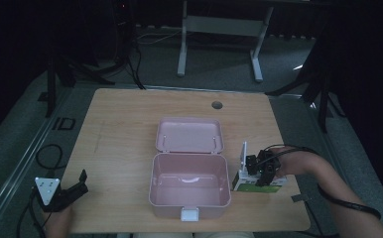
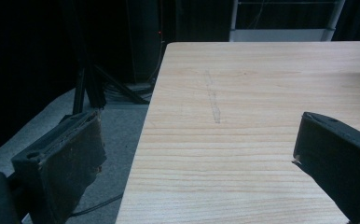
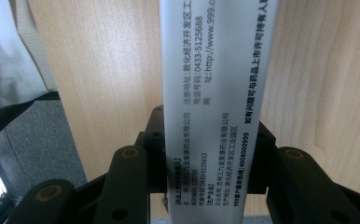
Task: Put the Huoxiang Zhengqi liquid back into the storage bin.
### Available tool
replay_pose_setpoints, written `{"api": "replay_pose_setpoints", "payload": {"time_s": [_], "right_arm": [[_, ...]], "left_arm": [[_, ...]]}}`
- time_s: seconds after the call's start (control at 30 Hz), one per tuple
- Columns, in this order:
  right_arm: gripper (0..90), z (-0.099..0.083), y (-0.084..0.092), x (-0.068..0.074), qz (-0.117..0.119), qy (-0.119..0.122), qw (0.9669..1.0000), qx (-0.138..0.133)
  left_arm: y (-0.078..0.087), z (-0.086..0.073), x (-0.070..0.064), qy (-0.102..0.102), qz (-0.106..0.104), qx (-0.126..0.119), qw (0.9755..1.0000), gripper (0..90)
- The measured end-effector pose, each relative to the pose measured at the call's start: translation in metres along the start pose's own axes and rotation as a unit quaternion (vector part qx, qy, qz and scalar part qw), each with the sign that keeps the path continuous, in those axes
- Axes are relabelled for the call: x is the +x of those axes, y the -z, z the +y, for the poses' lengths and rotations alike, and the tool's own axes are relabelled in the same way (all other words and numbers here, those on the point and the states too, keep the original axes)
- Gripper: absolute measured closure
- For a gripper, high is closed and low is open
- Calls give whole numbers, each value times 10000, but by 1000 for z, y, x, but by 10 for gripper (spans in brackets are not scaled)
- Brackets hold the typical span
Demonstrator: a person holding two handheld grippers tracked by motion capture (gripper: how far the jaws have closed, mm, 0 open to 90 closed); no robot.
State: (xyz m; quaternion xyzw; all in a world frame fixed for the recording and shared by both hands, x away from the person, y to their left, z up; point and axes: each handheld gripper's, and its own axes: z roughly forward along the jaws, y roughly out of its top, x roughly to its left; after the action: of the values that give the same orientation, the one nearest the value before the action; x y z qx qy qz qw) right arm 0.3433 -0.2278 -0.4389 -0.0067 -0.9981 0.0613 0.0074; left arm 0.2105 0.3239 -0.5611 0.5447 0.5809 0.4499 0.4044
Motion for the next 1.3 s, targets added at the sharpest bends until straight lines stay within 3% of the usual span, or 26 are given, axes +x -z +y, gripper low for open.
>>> {"api": "replay_pose_setpoints", "payload": {"time_s": [0.33, 0.6, 0.77, 1.0, 1.3], "right_arm": [[619, -6, 31, 8, -49, -88, 9999, 12], [620, -10, 67, 17, -52, -174, 9998, 32], [619, -8, 92, 21, -197, -174, 9997, -5], [620, 6, 121, 27, -280, -195, 9994, -39], [620, 35, 136, 35, -259, 17, 9997, 38]], "left_arm": [[0, 0, 0, 11, 2, 2, 10000, 21], [0, 0, 0, 22, 17, -31, 10000, 21], [0, 0, 0, 15, 24, -16, 10000, 21], [0, 0, 1, 12, 22, -12, 10000, 21], [0, 0, 1, 26, 11, -23, 10000, 21]]}}
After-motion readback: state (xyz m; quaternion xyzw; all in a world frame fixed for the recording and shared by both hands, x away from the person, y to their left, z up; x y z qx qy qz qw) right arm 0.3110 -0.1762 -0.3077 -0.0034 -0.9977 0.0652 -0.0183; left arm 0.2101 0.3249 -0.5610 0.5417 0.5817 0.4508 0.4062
